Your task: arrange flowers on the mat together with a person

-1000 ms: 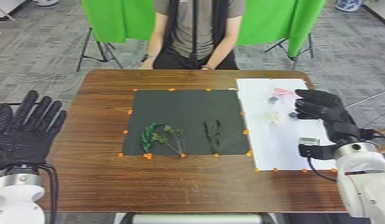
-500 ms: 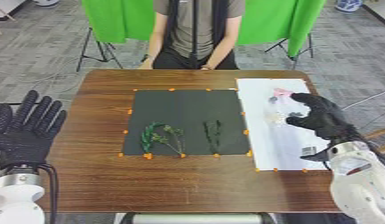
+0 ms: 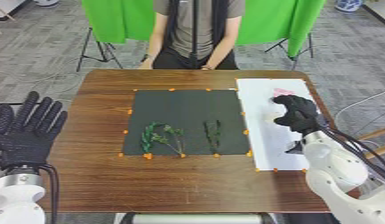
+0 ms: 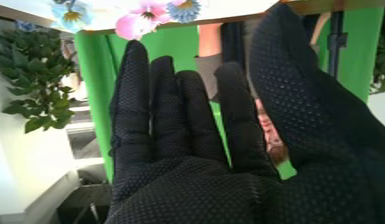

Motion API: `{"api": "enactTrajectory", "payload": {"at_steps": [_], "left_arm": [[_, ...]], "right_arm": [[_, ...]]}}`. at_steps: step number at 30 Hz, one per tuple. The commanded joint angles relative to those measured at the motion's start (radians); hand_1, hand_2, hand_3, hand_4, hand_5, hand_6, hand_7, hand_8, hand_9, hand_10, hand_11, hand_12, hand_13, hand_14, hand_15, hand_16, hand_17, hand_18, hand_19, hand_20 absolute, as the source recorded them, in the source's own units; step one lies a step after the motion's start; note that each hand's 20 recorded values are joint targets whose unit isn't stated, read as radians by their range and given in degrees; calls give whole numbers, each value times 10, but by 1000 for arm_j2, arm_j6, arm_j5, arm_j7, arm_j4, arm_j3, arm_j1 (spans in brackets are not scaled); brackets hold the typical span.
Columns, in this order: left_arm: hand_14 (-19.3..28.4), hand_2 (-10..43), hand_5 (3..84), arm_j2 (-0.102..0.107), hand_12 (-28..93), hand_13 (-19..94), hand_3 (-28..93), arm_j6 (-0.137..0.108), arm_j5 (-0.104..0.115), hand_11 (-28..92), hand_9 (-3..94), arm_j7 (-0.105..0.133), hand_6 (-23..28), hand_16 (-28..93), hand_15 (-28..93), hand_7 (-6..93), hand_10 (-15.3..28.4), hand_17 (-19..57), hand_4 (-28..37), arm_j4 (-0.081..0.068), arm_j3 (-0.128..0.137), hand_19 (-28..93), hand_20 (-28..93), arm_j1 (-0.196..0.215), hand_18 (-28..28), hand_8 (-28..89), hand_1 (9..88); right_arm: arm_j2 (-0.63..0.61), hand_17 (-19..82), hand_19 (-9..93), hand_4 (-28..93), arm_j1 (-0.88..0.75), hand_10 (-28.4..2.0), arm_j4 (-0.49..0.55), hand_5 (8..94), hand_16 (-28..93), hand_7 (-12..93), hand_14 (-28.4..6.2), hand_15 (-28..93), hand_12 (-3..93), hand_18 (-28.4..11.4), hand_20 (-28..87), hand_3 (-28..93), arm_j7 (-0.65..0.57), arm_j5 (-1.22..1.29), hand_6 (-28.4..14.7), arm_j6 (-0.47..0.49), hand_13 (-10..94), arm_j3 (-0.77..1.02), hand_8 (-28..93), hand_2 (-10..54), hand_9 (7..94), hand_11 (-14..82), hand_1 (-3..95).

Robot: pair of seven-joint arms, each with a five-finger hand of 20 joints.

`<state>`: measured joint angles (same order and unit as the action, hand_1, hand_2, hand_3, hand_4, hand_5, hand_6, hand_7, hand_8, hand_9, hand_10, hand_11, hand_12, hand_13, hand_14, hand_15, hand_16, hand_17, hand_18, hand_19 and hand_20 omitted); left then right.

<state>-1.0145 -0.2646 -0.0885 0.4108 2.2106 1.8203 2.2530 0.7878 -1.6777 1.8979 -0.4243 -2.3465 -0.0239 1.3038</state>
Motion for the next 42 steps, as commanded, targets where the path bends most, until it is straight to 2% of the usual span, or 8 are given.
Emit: {"api": "enactTrajectory", "payload": {"at_steps": [1, 11, 13, 15, 17, 20, 30, 42], "left_arm": [[146, 143, 396, -1, 85, 247, 699, -12, 6, 179, 350, 3, 71, -75, 297, 131, 156, -51, -283, -3, -12, 320, 115, 12, 132, -104, 248], [146, 143, 397, 1, 85, 247, 698, -9, 8, 180, 351, 2, 72, -76, 298, 131, 156, -50, -283, -7, -14, 319, 114, 8, 132, -104, 248], [147, 143, 396, 1, 85, 247, 698, -9, 9, 180, 351, 0, 72, -76, 298, 131, 156, -50, -283, -8, -16, 319, 114, 6, 132, -104, 248], [146, 144, 397, 1, 85, 247, 697, -9, 10, 180, 351, -1, 72, -76, 298, 131, 157, -50, -283, -8, -17, 319, 114, 7, 131, -104, 249], [146, 143, 396, 2, 85, 247, 698, -9, 10, 180, 351, -3, 72, -76, 298, 131, 157, -50, -283, -8, -16, 319, 114, 7, 131, -103, 249], [147, 143, 396, 4, 86, 246, 699, -13, 12, 180, 351, -5, 74, -75, 299, 131, 157, -50, -283, -11, -17, 319, 114, 1, 131, -103, 248], [149, 143, 397, 10, 86, 245, 699, -15, 23, 179, 351, -11, 75, -75, 301, 130, 159, -50, -283, -19, -24, 319, 114, -6, 131, -103, 248], [149, 142, 396, 12, 87, 246, 699, -16, 15, 179, 350, -18, 74, -76, 302, 131, 158, -50, -283, -24, -33, 320, 115, -11, 131, -103, 248]], "right_arm": [[11, 270, 580, -283, 66, -104, -59, 404, 196, 227, -71, 248, 178, -114, 266, 568, -16, 34, 6, 23, 389, -62, -140, -95, 421, 104, 581], [25, 353, 643, -283, 101, -88, -99, 479, 191, 260, -62, 296, 188, -108, 275, 556, -85, 24, 15, -14, 491, -141, -148, -95, 503, 157, 605], [27, 400, 671, -282, 99, -93, -106, 515, 191, 326, -56, 331, 198, -88, 286, 671, -107, 29, 20, -50, 533, -152, -161, -95, 522, 180, 568], [27, 442, 701, -281, 94, -102, -110, 533, 296, 410, -27, 294, 210, -67, 289, 655, -118, 31, 20, -84, 584, -160, -71, -95, 541, 207, 603], [28, 465, 813, -280, 88, -105, -112, 541, 372, 489, -5, 267, 232, -30, 173, 640, -123, 33, 17, -110, 643, -161, 11, -95, 567, 251, 648], [34, 480, 920, -254, 80, -76, -108, 576, 406, 522, 0, 257, 377, 18, 29, 667, -120, 54, 17, -104, 691, -154, 29, -95, 649, 155, 673], [26, 496, 932, -227, 76, -70, 25, 615, 429, 519, -1, 259, 441, 54, -12, 676, -111, -2, 18, -159, 720, -168, 50, -95, 707, 120, 687], [146, 501, 932, -223, 448, -71, 44, 617, 439, 515, 1, 258, 452, 65, -18, 674, 11, 151, 17, -119, 718, -452, 56, -95, 706, 119, 683]]}}
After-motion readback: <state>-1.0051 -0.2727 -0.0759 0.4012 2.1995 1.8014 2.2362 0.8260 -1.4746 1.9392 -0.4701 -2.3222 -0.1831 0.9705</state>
